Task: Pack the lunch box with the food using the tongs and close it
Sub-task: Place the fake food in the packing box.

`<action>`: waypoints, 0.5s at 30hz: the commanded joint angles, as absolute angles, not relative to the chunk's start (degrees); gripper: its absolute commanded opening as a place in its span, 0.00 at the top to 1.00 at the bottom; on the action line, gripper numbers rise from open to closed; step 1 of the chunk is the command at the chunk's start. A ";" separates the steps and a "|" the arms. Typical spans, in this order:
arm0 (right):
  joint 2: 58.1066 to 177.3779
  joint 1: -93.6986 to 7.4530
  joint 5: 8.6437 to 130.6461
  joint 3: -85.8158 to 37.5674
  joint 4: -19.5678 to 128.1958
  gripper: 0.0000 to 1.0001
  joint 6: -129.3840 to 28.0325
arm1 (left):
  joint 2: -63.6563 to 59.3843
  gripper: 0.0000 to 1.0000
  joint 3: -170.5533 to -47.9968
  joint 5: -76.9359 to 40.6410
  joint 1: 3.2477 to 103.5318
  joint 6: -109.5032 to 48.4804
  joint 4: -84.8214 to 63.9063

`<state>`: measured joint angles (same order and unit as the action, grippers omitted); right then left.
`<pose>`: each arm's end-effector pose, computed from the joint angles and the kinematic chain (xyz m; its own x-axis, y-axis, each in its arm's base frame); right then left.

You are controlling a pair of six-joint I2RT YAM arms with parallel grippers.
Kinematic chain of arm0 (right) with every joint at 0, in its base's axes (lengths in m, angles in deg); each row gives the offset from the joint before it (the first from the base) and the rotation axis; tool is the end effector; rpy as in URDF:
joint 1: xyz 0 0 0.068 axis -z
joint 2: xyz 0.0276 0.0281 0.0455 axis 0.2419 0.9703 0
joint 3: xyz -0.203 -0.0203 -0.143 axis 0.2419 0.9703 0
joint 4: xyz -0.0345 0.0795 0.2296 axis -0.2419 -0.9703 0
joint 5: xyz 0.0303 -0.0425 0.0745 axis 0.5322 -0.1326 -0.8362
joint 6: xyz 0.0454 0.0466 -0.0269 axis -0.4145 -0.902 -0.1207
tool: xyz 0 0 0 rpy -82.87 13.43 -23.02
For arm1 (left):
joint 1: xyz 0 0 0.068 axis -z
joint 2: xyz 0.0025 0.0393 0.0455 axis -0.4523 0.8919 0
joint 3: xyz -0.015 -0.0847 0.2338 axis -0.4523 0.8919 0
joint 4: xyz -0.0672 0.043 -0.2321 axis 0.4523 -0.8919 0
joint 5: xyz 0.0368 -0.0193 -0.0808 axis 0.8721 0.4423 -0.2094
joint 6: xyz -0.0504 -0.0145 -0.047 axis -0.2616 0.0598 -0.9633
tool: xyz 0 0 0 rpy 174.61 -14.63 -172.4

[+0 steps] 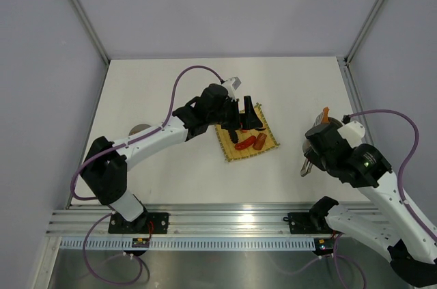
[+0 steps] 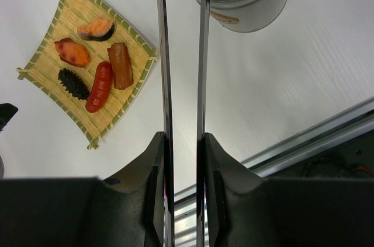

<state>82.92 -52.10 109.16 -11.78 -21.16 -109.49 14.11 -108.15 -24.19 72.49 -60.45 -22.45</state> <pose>0.1116 0.0489 0.3051 -0.5611 0.5432 -0.6246 0.4868 0.8268 0.2817 0.2509 -0.2765 0.2629 -0.8235 -0.0770 -0.5620 0.3945 0.6341 -0.6650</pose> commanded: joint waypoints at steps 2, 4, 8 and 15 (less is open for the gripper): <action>83.59 -52.49 110.15 -12.20 -38.70 1.00 -111.54 | 14.48 0.06 -109.97 -24.65 72.07 -59.45 -21.26; 84.21 -52.49 110.24 -12.82 -38.61 1.00 -111.10 | 14.57 0.06 -109.97 -24.91 71.98 -59.71 -21.26; 84.91 -52.49 109.02 -13.00 -37.65 1.00 -109.00 | 14.39 0.06 -109.53 -24.83 72.07 -59.89 -21.18; 82.90 -52.58 108.31 -14.31 -34.92 1.00 -107.67 | 14.48 0.06 -109.44 -24.92 72.07 -59.89 -21.26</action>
